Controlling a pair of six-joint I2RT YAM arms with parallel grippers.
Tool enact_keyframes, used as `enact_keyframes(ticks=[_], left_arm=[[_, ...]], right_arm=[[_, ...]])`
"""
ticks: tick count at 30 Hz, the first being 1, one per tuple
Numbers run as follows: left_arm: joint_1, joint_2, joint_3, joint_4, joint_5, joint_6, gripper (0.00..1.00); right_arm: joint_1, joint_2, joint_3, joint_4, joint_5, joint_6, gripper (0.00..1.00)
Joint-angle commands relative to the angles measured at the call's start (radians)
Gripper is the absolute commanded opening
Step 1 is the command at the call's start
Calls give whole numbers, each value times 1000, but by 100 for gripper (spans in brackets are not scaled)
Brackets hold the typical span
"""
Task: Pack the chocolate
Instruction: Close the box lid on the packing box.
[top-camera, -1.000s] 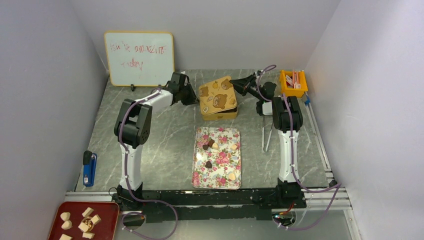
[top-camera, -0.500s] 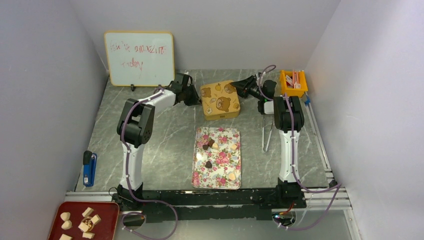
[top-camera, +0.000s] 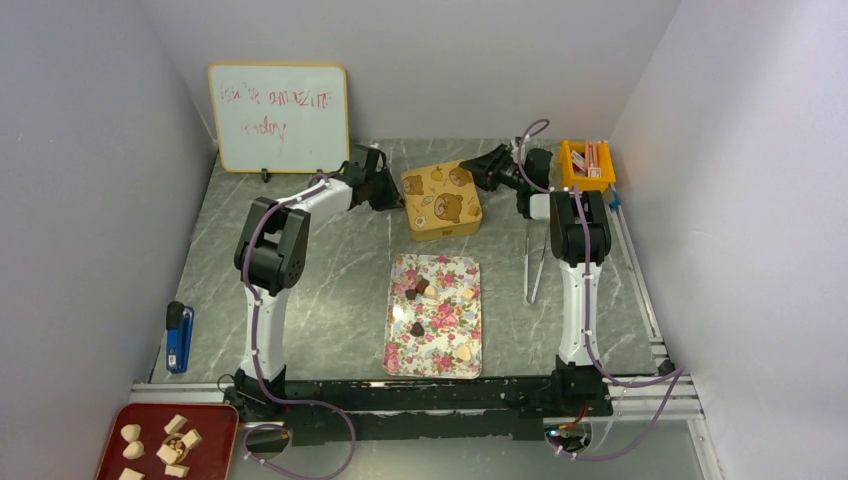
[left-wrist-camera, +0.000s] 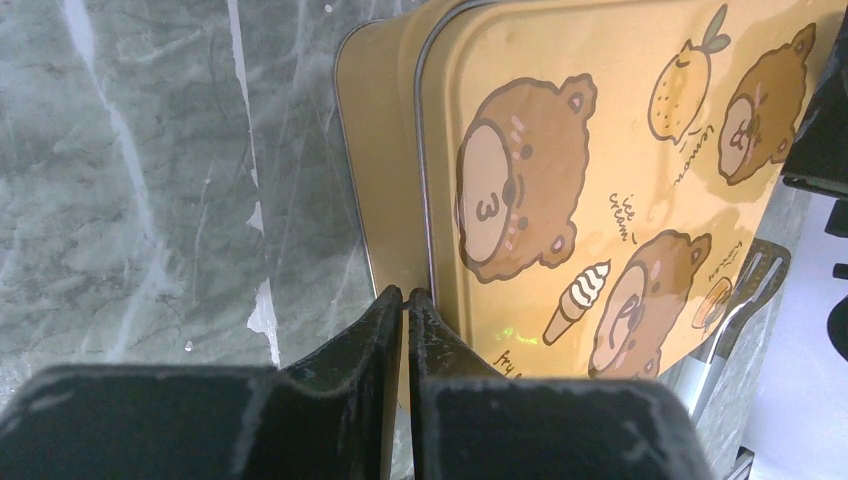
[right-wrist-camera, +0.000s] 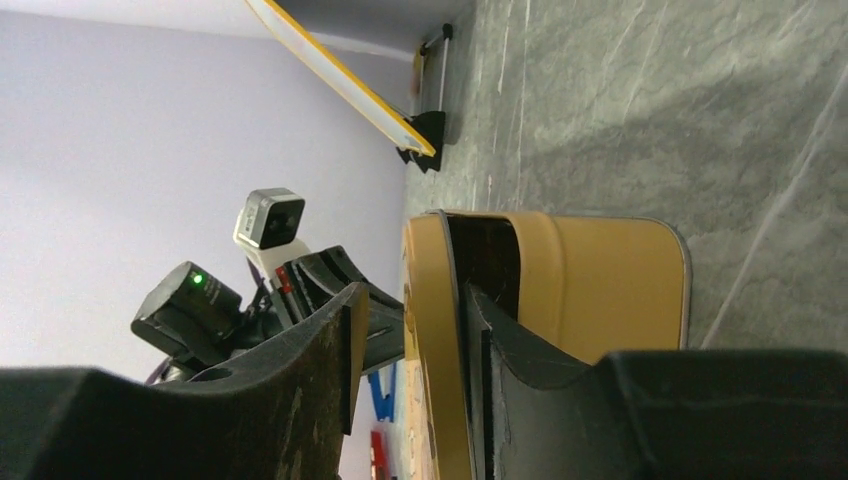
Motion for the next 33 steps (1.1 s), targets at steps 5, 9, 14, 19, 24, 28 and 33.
enact_keyframes(ticks=[5,9,14,19,24,28,33], left_arm=[[-17,-8,44,19,7,-8,13],[-17,-9,44,17,2,-9,13],[-17,-9,45,14,-3,-5,13],[-17,-8,48,12,-4,-5,13],[-17,-2,60,6,-4,-3,13],[-16,2,66,2,-4,0,13],[-15,5,71,-4,-7,1,13]], right_arm=[[0,-73,95,-216,10,-202,44],[-1,-70,130,-291,30,-257,45],[-7,-60,172,-379,63,-321,45],[-15,-43,227,-459,98,-372,46],[-20,-32,271,-527,138,-417,46],[-23,-24,302,-590,177,-463,46],[-22,-28,364,-682,238,-544,46]])
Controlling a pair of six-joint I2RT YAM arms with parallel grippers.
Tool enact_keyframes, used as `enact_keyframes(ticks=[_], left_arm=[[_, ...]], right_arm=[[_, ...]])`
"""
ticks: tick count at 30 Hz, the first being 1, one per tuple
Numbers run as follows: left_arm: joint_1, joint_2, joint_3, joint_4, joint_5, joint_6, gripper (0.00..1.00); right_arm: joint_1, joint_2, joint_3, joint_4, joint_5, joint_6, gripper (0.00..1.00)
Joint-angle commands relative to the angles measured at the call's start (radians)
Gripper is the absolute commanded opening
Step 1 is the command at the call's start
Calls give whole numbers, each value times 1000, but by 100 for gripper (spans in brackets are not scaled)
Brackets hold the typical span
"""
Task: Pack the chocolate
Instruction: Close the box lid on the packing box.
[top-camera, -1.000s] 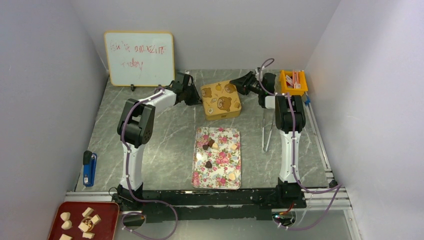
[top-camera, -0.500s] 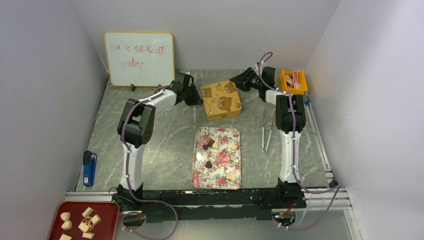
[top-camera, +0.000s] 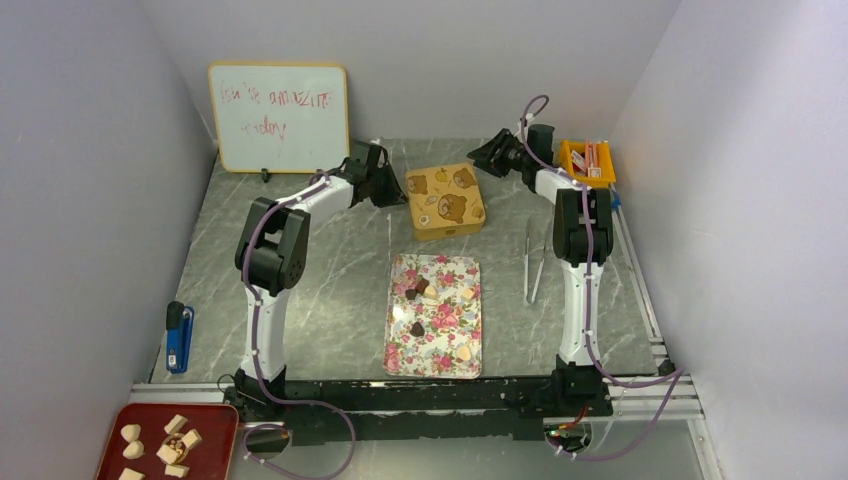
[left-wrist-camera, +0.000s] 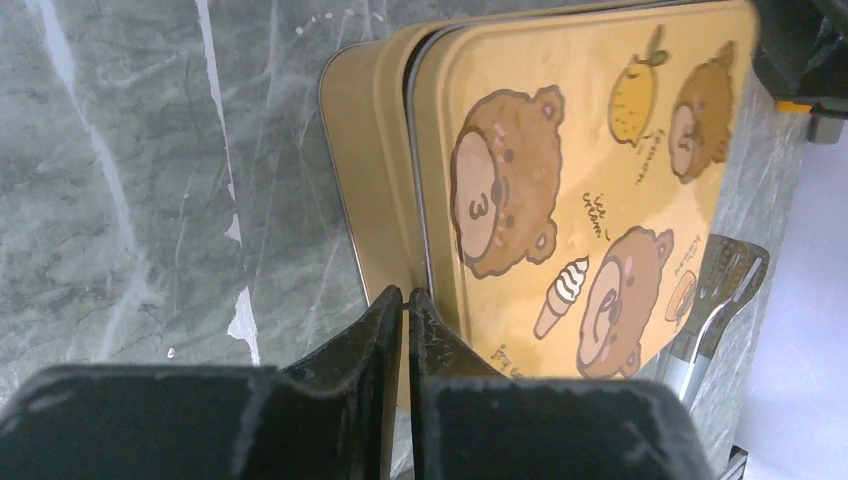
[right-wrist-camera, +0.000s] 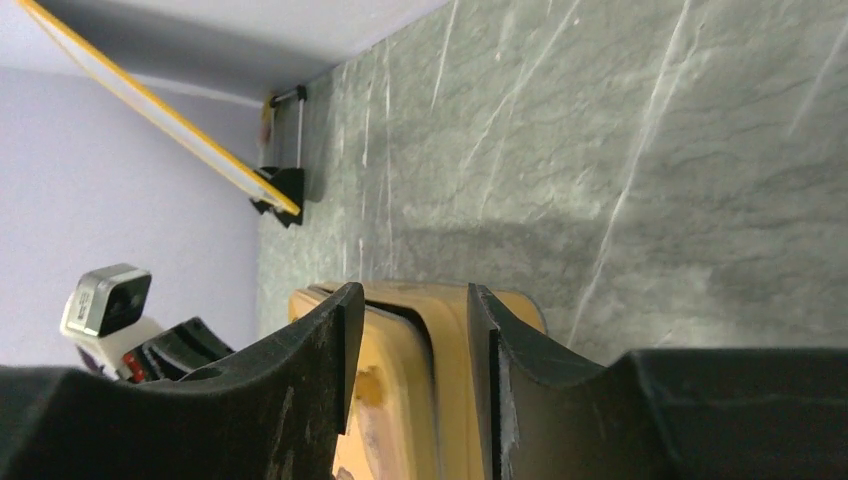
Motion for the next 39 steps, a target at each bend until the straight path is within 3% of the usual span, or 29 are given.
enact_keyframes(ticks=[1,13,23,28,36,39], left_arm=[[-8,6,40,11,-5,1,13],[-5,-2,21,22,-10,-5,13],[-1,-18,1,33,-9,-8,13],[0,-23,-5,32,-5,-5,13],[0,-38,-26,29,-25,2,13],[0,-35,-28,27,-32,7,13]], right_arm=[[-5,-23,97,-91,81,-109,47],[-3,-34,218,-270,158,-224,47],[23,-243,-41,-361,312,-317,44],[31,-366,-122,-409,466,-371,34],[40,-450,-175,-533,642,-431,2],[51,-498,-250,-539,678,-435,0]])
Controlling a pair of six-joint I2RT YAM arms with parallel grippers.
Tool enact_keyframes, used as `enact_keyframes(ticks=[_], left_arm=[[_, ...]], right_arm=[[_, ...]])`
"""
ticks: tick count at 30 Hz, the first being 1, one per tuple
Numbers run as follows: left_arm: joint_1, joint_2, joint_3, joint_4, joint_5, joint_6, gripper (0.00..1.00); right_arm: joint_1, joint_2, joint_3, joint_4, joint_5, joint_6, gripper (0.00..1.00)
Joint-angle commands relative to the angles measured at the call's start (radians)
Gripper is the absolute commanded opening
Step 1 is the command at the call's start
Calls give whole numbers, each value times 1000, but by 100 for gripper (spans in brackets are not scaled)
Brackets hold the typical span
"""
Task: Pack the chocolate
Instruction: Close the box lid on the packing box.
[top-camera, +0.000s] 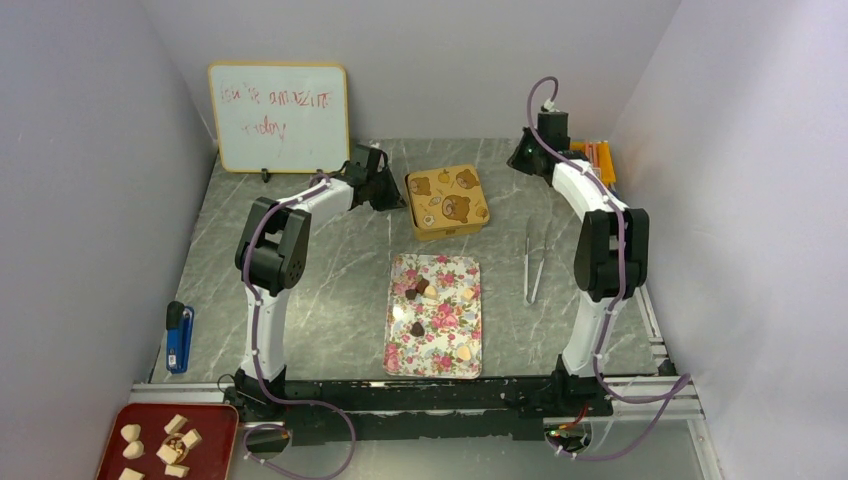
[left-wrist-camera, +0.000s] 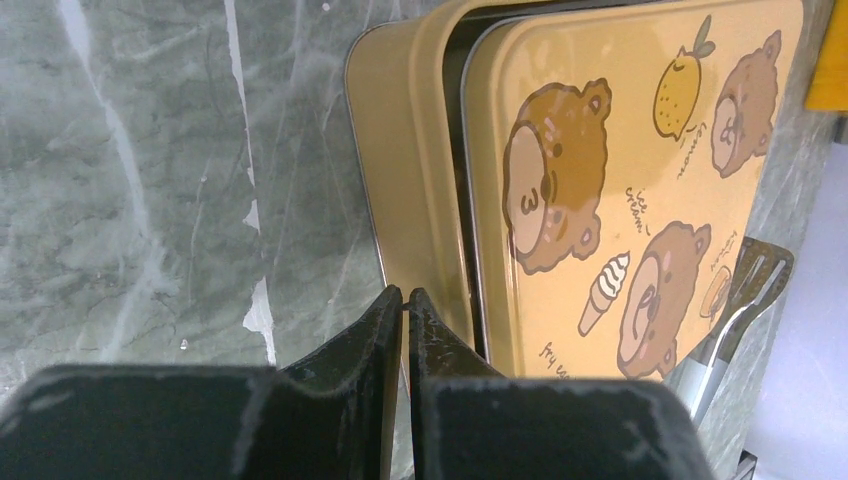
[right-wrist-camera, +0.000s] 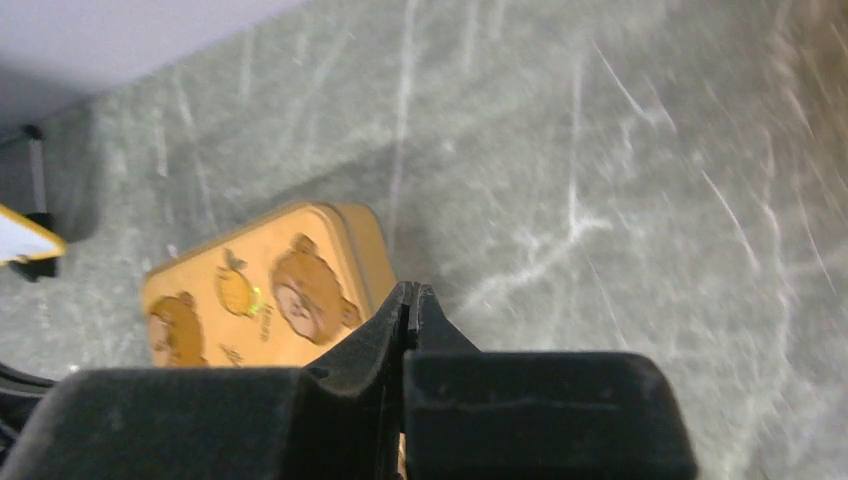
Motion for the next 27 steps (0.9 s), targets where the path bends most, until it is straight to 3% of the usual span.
enact_keyframes(ticks=[1,9,27], left_arm=[[0,-35,-3,22,-23,9,13],[9,-8,18,27,-29,4,13],[14,74,125,-11,-23,18,13]], right_arm=[[16,-73,-107,-70,111,-37,0],[54,-148,-232,-85,129,-30,0],[125,-125,-275,-119,160,-17,0]])
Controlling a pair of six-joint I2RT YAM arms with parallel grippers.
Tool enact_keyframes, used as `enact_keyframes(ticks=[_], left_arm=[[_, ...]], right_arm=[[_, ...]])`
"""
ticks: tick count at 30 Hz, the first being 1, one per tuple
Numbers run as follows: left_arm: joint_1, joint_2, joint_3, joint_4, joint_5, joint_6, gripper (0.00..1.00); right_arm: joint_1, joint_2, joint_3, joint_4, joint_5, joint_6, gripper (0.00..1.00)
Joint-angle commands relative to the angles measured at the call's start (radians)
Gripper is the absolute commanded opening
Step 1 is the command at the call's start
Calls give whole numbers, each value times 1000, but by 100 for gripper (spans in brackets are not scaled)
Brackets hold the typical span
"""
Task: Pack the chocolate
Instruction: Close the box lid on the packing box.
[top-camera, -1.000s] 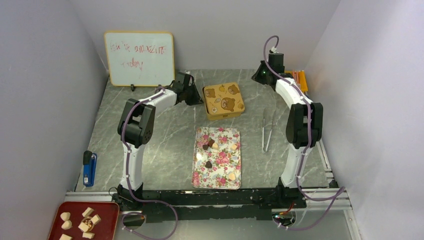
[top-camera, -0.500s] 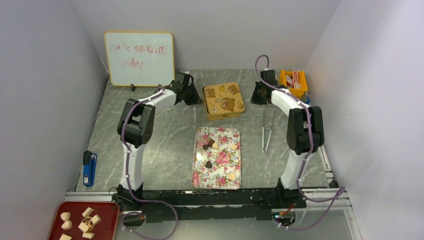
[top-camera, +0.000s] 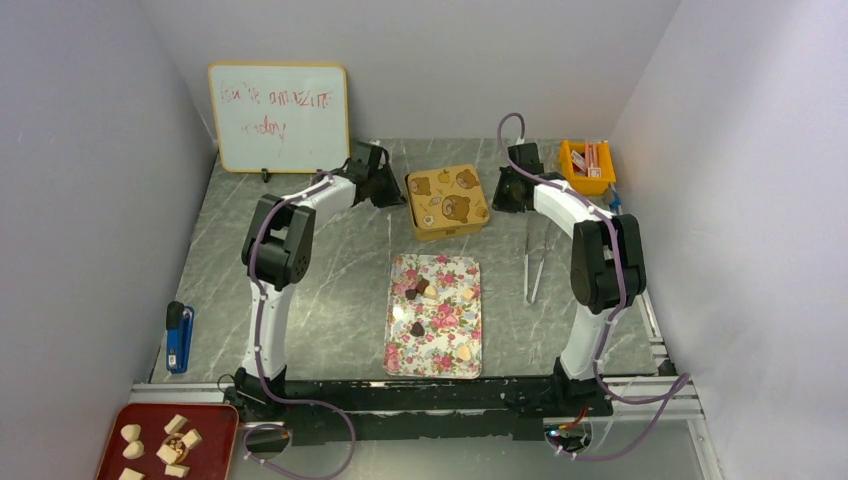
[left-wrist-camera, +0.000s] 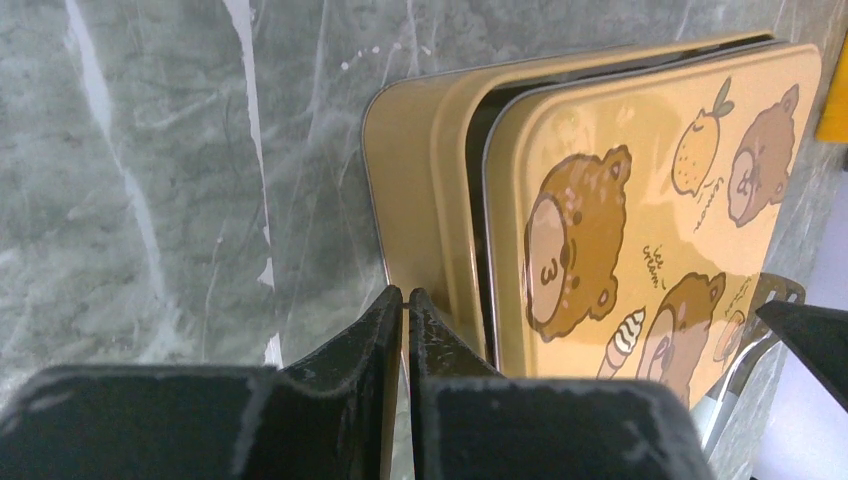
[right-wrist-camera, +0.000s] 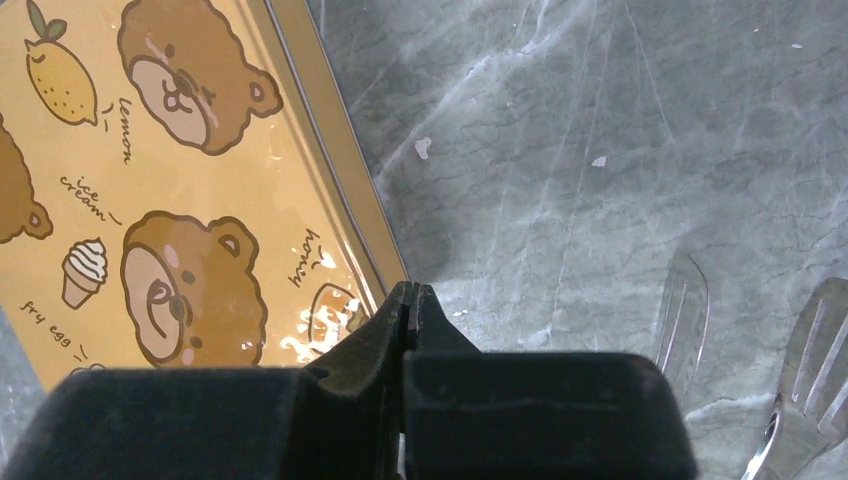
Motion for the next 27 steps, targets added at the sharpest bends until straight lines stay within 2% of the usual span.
enact_keyframes(ticks=[1,16,27], left_arm=[[5,14,61,-6,-5,17,13],[13,42,94,-19,0,29,13],[13,53,115,-23,7,28,13]], right_arm=[[10,-19,-8,-7,35,-1,0],[42,3,-37,-10,27,12,0],[78,60,37,-33,34,16,0]])
